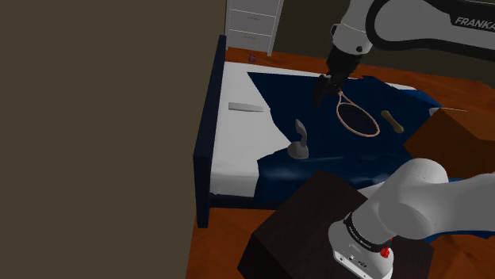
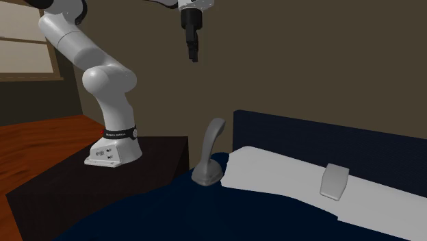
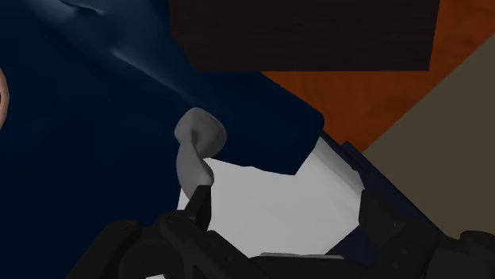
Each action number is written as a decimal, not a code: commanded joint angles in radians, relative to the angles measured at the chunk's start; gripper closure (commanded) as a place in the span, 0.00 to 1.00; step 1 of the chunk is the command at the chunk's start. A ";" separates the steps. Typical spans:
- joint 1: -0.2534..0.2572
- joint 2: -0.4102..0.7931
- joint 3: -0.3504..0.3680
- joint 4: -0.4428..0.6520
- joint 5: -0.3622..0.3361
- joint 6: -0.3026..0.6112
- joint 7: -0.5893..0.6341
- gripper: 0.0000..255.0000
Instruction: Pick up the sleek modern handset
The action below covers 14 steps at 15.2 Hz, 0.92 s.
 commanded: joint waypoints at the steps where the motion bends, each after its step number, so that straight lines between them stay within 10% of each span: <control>1: 0.000 0.000 0.000 0.000 0.000 0.000 0.000 0.00; 14: -0.040 0.079 -0.211 -0.339 -0.240 0.562 -0.329 0.00</control>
